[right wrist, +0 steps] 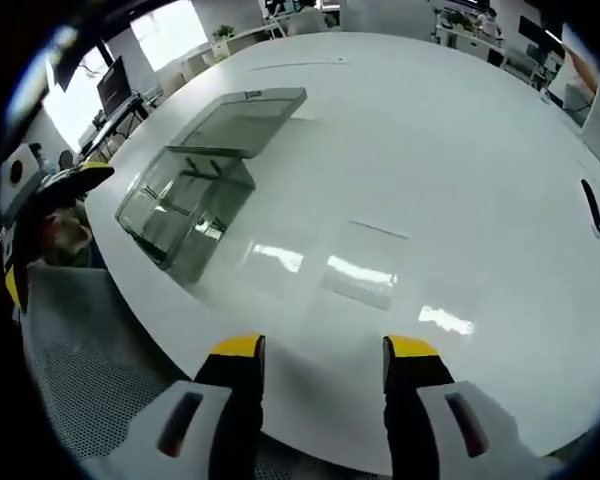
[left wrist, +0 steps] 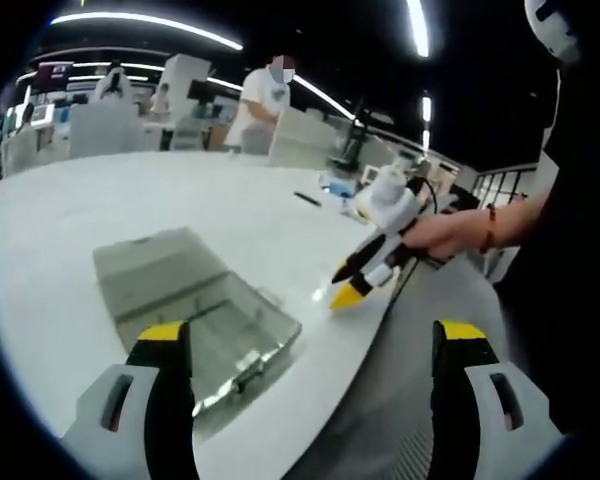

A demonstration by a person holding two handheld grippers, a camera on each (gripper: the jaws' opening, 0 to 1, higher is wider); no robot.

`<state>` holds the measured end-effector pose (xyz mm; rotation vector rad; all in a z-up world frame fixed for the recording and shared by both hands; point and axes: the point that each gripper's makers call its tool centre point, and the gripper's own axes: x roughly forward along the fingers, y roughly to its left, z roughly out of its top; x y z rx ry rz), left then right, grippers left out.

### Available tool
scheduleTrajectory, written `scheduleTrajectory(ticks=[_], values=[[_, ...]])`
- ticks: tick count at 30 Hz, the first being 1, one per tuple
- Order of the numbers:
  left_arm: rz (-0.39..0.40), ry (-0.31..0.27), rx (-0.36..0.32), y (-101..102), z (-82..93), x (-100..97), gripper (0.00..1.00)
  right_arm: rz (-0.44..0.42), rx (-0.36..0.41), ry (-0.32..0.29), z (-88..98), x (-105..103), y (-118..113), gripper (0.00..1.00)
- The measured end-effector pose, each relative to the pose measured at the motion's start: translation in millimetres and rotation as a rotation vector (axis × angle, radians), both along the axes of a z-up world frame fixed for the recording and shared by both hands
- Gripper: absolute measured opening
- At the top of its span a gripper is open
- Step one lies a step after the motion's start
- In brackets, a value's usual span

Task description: Insert the divider into the dual guide fixture by aligning both edges with the guide slots and pushing it downward to the bottom, including one-sided entry, uneven engagement, binding, and posture correction.

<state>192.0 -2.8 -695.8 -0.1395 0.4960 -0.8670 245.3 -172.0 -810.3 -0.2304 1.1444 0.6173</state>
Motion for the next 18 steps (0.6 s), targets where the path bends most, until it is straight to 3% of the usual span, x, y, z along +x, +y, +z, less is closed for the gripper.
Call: scheduleTrajectory(ticks=[18], values=[[0.011,0.016,-0.009,4.6,-4.5,-1.7,0.98,0.009,-0.034,0.004,-8.1,3.0,6.0,0.42]])
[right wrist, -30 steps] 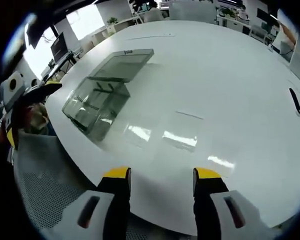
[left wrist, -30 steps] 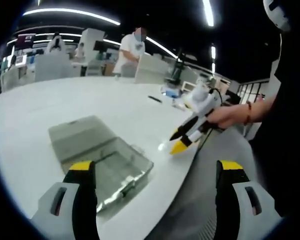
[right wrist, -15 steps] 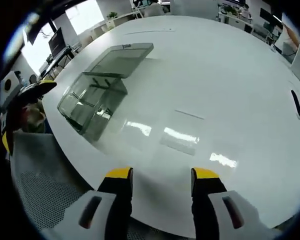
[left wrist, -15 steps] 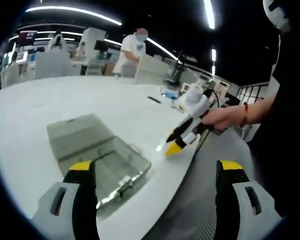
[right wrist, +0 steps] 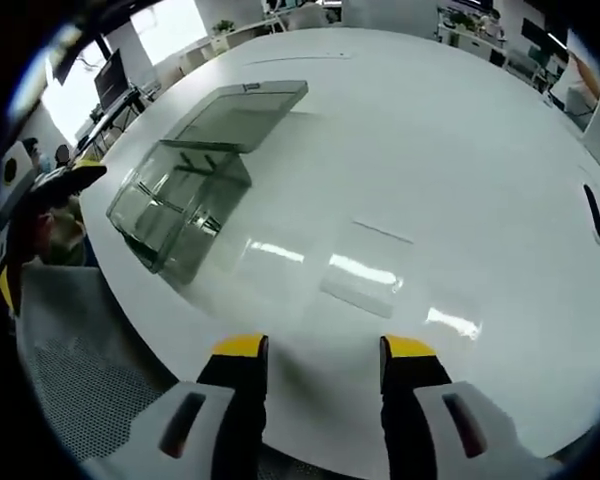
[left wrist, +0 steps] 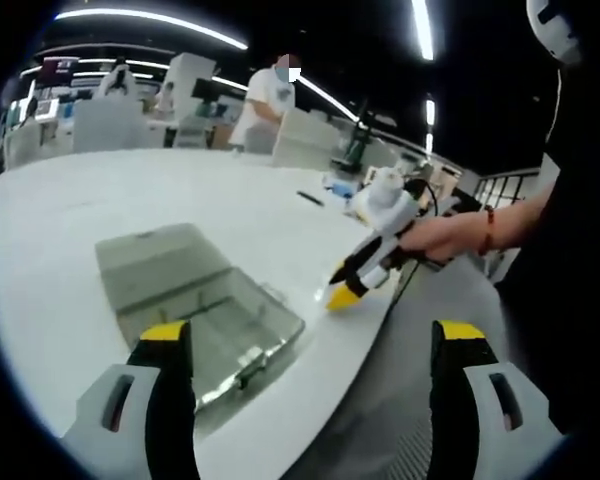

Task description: Insert the divider into the dual guide fixture by aligning both edges with the guide slots and pushing it downward to the bottom, including one-sided entry, uneven engagement, binding, and posture correction.

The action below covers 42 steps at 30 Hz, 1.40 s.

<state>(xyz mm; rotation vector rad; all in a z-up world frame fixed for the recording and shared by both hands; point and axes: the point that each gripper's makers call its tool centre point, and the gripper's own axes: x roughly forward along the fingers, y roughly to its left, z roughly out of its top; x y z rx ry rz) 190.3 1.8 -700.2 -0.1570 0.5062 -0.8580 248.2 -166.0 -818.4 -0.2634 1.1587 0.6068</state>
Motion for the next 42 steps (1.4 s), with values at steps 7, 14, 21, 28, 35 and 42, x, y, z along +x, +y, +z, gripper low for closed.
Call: scheduleTrajectory(ticks=[7,14,21,28,35,42], values=[[-0.003,0.002,-0.002,-0.9,-0.5,0.3,0.97,-0.048,-0.021,-0.013,-0.6,6.0,-4.0,0.36],[0.002,0.006,0.007,0.8,-1.9,0.4,0.96,-0.098,-0.043,-0.025,-1.4,9.6,-5.6,0.32],[0.001,0.008,0.009,0.0,-2.6,-0.4,0.95,-0.101,-0.079,-0.044,-2.9,9.4,-1.1,0.37],[-0.001,0.006,0.009,-1.5,-2.0,-0.1,0.95,-0.09,-0.101,-0.058,-2.8,9.9,-3.3,0.35],[-0.003,0.008,0.012,-1.7,-2.4,-1.1,0.95,-0.096,-0.095,-0.065,-2.8,11.1,-5.0,0.32],[-0.004,0.009,0.019,-0.9,-2.7,-2.6,0.95,-0.113,-0.075,-0.055,-1.7,10.9,-8.1,0.29]])
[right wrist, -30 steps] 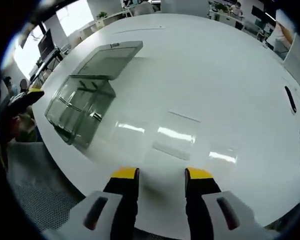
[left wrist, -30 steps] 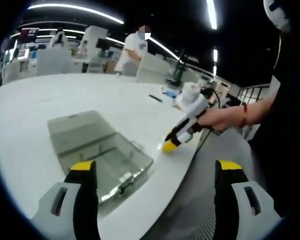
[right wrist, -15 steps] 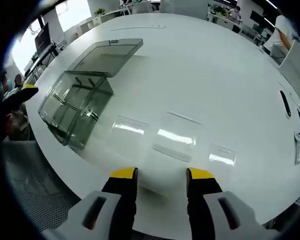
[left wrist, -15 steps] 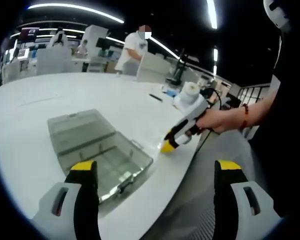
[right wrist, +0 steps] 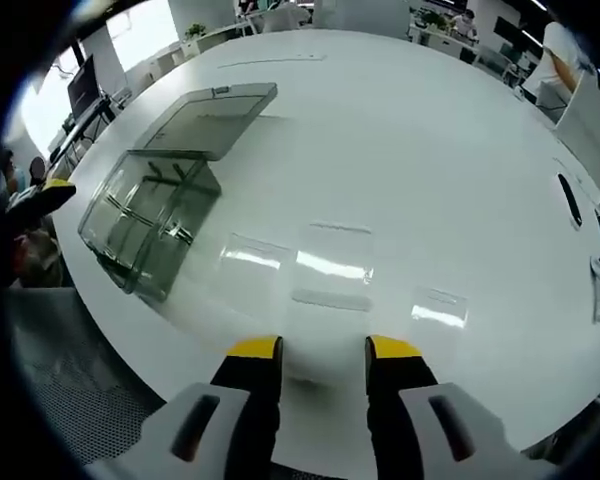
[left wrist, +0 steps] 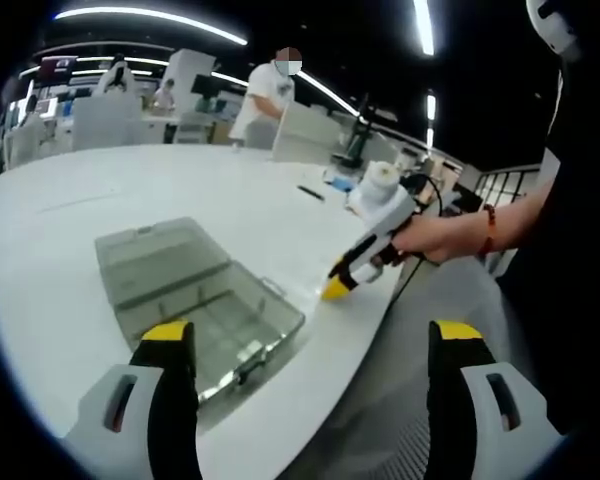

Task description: Insert the divider into the dual guide fixture by aligning both edges with the guide slots and pushing it downward to the bottom, including one-sided entry, uneven engagement, binding, and posture correction.

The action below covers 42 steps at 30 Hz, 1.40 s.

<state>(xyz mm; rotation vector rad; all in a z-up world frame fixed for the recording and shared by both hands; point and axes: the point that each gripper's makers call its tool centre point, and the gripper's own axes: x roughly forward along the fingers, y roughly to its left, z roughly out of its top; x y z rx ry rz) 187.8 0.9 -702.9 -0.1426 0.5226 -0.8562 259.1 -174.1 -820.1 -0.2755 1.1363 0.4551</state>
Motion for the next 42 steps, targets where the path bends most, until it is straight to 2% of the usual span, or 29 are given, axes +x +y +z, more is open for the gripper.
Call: scheduleTrajectory(ticks=[3,11,18,23,26,29,33,36,42], values=[[-0.002,0.002,0.006,0.2,-0.6,-0.3,0.95,0.002,-0.004,0.003,0.0,-0.1,-1.7,0.29],[-0.024,-0.003,0.011,-5.2,1.0,0.5,0.95,0.017,0.012,-0.043,11.8,4.8,-5.0,0.28],[-0.021,-0.016,-0.007,-10.1,5.8,3.7,0.97,0.027,0.033,-0.057,16.9,5.2,-1.1,0.28],[0.015,-0.026,-0.02,-7.9,8.1,6.9,0.98,0.029,0.038,-0.061,17.3,5.0,0.9,0.28],[0.056,0.003,-0.049,-4.8,7.1,9.2,0.97,0.03,0.039,-0.072,19.6,5.3,1.9,0.28],[0.061,-0.019,-0.056,-5.8,9.4,9.4,0.97,0.036,0.045,-0.079,21.4,5.3,2.9,0.28],[0.086,0.0,-0.062,-5.3,9.4,10.3,0.95,0.037,0.053,-0.083,23.7,3.8,3.4,0.28],[0.079,0.0,-0.076,-10.6,13.0,9.3,0.94,0.037,0.056,-0.088,25.1,3.3,3.4,0.28],[0.052,-0.006,-0.052,-19.2,13.9,11.0,0.95,0.047,0.08,-0.113,36.4,3.9,9.9,0.28]])
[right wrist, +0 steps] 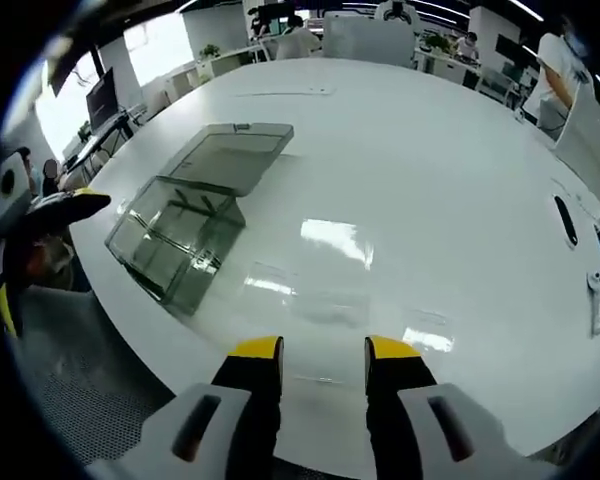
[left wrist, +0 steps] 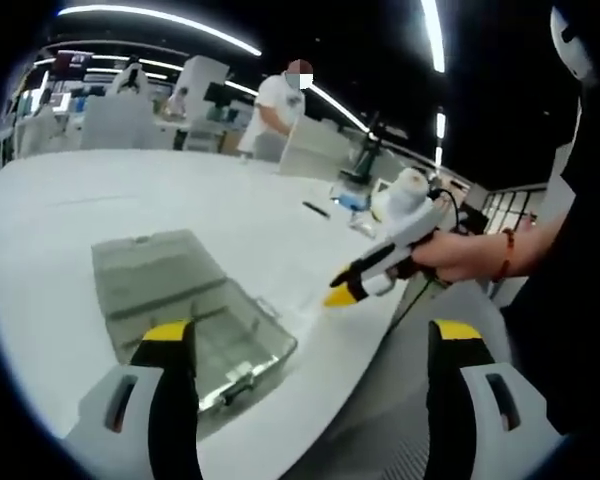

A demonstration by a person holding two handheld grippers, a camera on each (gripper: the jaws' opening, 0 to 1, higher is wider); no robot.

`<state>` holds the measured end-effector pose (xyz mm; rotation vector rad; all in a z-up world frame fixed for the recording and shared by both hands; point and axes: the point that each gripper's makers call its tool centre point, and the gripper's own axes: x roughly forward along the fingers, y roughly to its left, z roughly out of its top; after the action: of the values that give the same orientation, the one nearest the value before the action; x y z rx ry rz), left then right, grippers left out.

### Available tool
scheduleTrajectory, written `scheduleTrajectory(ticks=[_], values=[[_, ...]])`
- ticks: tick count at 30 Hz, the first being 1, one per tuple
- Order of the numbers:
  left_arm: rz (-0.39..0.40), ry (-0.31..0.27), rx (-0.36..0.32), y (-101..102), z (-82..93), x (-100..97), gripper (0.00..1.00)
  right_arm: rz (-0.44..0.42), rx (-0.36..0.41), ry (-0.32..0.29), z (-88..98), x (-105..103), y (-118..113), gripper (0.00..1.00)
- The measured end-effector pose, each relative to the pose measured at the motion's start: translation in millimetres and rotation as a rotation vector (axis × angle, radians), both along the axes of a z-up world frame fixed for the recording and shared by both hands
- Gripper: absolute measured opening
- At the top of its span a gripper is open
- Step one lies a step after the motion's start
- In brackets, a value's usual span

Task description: Insert the divider into the dual guide fixture by aligning both edges with the guide slots and pushing it downward to the bottom, including one-sided entry, uneven engagement, binding, and posture correction.

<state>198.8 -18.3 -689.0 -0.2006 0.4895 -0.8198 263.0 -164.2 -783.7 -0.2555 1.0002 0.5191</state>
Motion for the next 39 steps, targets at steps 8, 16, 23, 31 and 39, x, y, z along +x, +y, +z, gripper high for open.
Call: scheduleTrajectory(ticks=[8,16,23,31,39], values=[[-0.007,-0.015,-0.018,-4.3,5.4,2.0,0.92,0.021,0.012,-0.038,11.9,3.7,5.9,0.28],[0.018,-0.015,-0.024,-4.6,5.5,4.8,0.89,0.064,0.051,-0.07,24.9,-0.1,17.9,0.28],[0.058,-0.024,-0.074,-5.0,11.3,8.2,0.88,0.096,0.084,-0.109,36.5,0.0,26.7,0.28],[0.121,-0.009,-0.133,-3.7,12.2,11.7,0.86,0.107,0.107,-0.126,43.6,-4.7,32.9,0.28],[0.141,0.007,-0.16,-4.5,13.0,15.1,0.84,0.115,0.143,-0.132,43.7,-10.6,42.0,0.28]])
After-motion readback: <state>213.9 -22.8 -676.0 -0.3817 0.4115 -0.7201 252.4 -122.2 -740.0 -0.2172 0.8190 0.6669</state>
